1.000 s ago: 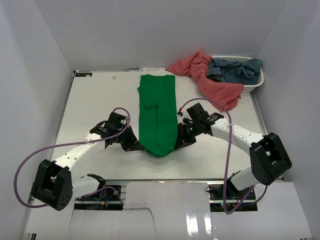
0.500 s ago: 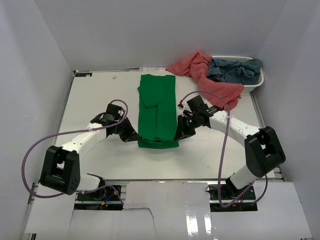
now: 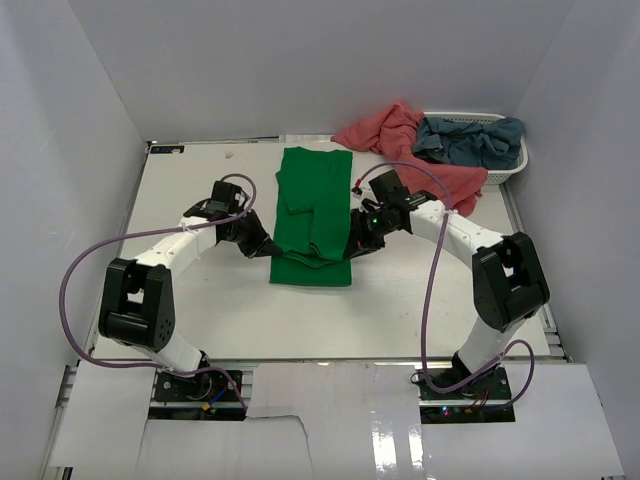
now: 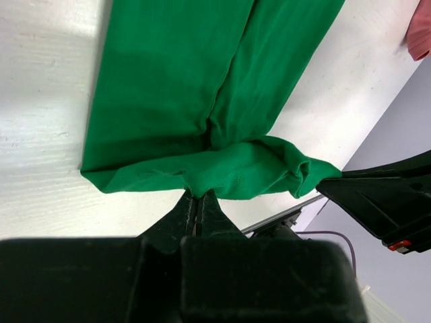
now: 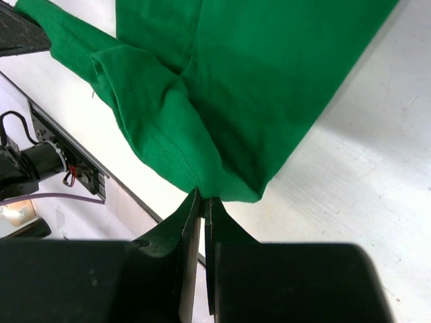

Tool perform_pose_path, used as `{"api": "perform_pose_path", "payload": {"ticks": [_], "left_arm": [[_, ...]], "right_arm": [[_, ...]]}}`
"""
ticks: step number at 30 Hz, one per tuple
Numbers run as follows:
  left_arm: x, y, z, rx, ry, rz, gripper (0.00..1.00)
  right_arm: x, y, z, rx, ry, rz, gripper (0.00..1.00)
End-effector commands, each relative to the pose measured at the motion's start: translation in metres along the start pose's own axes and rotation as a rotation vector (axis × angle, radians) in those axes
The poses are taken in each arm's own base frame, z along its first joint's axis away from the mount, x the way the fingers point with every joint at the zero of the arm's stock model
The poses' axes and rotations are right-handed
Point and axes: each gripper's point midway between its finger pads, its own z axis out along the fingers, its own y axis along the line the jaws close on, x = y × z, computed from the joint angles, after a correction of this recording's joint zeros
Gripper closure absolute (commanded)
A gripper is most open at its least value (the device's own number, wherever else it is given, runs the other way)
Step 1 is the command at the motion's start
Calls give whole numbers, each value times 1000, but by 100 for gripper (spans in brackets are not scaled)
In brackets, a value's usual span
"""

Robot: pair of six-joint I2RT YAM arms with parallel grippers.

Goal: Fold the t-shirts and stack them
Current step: Fold the folded rectangular tshirt in 1/3 of the way

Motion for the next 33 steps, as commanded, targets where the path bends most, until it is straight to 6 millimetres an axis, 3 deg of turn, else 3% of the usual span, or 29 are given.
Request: {"api": "perform_pose_path", "payload": {"ticks": [1, 33], "left_arm": [[-17, -21, -10, 42, -35, 47, 100], [-88, -58, -10, 44, -106, 94, 100]], "right_arm": [[-16, 2, -2, 0, -19, -31, 92], [-90, 10, -16, 12, -87, -61, 92]]}}
